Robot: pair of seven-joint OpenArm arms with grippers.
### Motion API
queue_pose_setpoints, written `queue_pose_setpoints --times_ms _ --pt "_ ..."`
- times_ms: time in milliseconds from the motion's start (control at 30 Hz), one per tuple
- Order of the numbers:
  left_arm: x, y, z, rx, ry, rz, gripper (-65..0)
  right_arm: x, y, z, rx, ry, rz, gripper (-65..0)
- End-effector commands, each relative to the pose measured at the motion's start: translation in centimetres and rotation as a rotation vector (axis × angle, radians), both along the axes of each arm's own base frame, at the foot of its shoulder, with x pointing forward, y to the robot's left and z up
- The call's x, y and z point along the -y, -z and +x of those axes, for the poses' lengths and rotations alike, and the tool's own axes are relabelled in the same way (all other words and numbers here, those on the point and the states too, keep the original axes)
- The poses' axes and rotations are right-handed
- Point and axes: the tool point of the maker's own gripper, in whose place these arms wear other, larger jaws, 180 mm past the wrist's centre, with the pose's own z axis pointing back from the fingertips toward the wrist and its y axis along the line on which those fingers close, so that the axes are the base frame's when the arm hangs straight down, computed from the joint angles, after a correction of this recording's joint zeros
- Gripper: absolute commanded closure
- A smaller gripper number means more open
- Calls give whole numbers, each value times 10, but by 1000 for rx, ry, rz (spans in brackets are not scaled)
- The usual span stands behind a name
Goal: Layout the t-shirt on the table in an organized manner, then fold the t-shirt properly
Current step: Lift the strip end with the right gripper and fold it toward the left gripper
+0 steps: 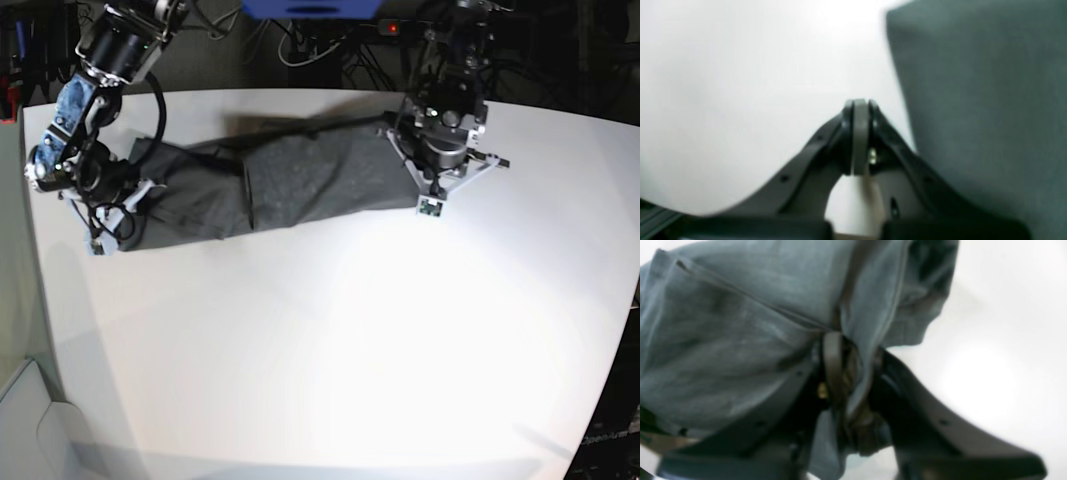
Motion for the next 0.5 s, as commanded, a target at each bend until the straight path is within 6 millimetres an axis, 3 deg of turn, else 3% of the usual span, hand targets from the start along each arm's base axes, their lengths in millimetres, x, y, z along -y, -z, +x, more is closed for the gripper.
queue_pose_setpoints --times_ms 0,300,467 --pt "0 -3 5 20 -1 -2 0 10 7 -14 -71 3 -50 0" --pt "13 10 4 16 10 -29 0 11 7 -13 -70 4 -52 0" --pt "19 7 10 28 5 -45 0 11 11 -21 -87 3 -52 0"
